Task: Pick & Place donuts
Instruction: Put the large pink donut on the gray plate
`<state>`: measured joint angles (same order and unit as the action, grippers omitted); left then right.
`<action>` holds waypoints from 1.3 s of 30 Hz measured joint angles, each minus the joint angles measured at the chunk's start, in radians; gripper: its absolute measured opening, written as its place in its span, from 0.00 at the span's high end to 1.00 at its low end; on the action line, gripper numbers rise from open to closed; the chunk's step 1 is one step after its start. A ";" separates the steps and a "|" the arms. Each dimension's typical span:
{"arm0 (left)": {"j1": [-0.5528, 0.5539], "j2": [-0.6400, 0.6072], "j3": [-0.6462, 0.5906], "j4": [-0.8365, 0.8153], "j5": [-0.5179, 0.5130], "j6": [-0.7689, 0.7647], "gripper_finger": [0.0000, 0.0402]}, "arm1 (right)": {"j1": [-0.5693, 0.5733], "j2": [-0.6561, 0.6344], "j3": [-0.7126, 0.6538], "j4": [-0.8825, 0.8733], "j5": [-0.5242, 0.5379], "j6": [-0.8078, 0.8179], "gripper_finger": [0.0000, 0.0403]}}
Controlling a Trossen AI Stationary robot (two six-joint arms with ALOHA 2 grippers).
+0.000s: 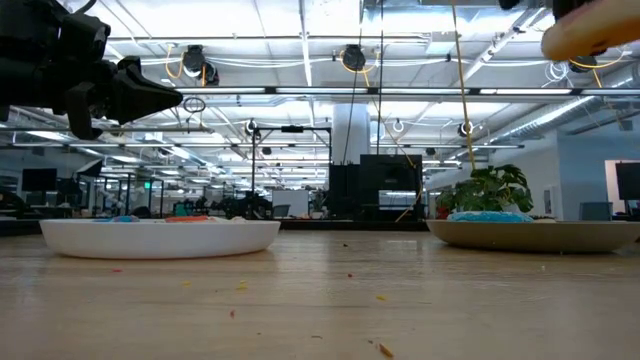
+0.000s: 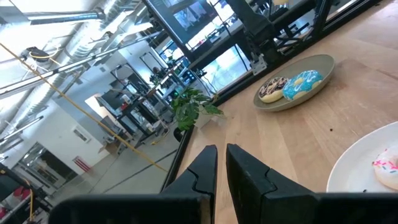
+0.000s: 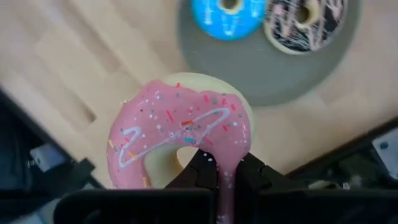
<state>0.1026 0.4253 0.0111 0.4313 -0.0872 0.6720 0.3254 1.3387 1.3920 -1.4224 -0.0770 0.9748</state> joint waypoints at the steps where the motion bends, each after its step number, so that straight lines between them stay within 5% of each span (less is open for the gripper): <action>1: 0.000 0.000 0.000 0.000 0.000 0.000 0.90 | -0.017 0.003 -0.011 -0.004 -0.003 0.009 0.98; 11: 0.000 0.000 0.000 0.000 0.000 0.000 0.90 | -0.176 0.044 -0.302 0.122 -0.219 -0.097 0.98; 23: 0.000 0.000 0.000 0.000 0.000 0.005 0.90 | -0.339 0.044 -0.503 0.357 -0.267 -0.232 0.98; 39: 0.000 0.000 0.000 0.000 0.000 0.005 0.90 | -0.402 0.044 -0.598 0.468 -0.262 -0.235 0.98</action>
<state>0.1028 0.4252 0.0110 0.4315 -0.0872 0.6765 -0.0770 1.3827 0.7940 -0.9548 -0.3393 0.7395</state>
